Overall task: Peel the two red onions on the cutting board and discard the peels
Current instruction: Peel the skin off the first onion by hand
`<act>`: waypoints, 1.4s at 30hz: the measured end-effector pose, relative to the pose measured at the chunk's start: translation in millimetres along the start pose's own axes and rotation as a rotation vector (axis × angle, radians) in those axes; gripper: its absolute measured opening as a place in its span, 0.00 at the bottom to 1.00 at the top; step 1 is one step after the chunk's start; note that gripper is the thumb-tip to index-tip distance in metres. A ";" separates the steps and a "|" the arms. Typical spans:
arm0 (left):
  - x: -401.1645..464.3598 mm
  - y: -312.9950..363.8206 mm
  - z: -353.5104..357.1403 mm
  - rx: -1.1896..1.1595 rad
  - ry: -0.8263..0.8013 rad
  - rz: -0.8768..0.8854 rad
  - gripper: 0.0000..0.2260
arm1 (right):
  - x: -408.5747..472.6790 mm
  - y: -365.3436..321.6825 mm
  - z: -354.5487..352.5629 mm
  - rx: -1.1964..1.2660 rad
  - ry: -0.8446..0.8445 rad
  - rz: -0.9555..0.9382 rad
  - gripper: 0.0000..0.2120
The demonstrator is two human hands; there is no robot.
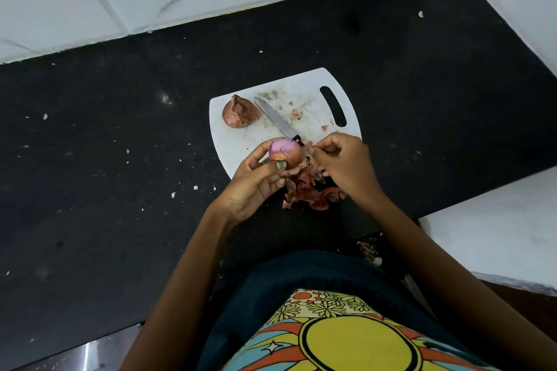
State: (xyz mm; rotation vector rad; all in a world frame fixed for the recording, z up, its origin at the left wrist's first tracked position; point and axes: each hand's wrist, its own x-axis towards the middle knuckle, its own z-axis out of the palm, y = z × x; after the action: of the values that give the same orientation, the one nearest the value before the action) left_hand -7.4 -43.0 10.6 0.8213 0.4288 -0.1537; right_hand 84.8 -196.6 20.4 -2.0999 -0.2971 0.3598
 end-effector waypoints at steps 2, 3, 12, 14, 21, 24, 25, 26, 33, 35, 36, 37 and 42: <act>-0.8 1.2 1.0 -0.009 0.000 -0.001 0.21 | -0.6 5.3 2.0 -0.143 -0.038 -0.013 0.03; -0.9 1.7 1.1 -0.009 0.001 -0.001 0.20 | -1.0 6.9 2.3 -0.198 -0.081 -0.011 0.03; 2.3 0.4 -1.4 0.031 0.007 0.016 0.17 | -1.3 -30.2 -8.4 0.162 -0.246 0.017 0.09; 2.0 0.7 -1.1 0.050 0.014 0.026 0.17 | -1.2 -34.1 -9.3 0.115 -0.281 -0.021 0.13; 2.3 0.3 -3.7 0.091 0.031 0.032 0.16 | -0.4 -34.3 -6.2 0.055 -0.256 -0.059 0.14; 2.5 0.3 -3.7 0.094 0.030 0.034 0.16 | 0.2 -36.7 -6.2 0.056 -0.246 -0.067 0.12; 2.5 0.6 -3.8 0.094 0.033 0.035 0.16 | 0.6 -36.9 -5.9 0.058 -0.246 -0.071 0.12; 2.7 0.6 -3.9 0.092 0.037 0.036 0.16 | 0.7 -37.2 -5.6 0.057 -0.245 -0.075 0.11; 3.8 0.3 -4.4 0.095 0.063 0.038 0.16 | 2.2 -34.6 -5.1 0.060 -0.251 -0.106 0.10; 3.4 0.7 -4.1 0.086 0.057 0.031 0.16 | 2.6 -33.2 -4.3 0.072 -0.236 -0.106 0.09; 3.4 1.0 -3.6 0.078 0.053 0.029 0.16 | 3.0 -32.7 -4.3 0.107 -0.221 -0.090 0.08; 3.8 1.3 -3.1 0.075 0.052 0.029 0.15 | 3.2 -32.5 -5.0 0.142 -0.210 -0.072 0.08; 5.7 2.2 -4.8 0.081 0.068 0.055 0.16 | 1.1 -33.1 -5.5 0.255 -0.255 -0.007 0.07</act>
State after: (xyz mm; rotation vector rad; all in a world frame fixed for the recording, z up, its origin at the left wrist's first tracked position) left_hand -3.0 -37.8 6.8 0.9190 0.4660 -0.0927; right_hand 85.5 -183.4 51.2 -1.8037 -0.3863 0.6300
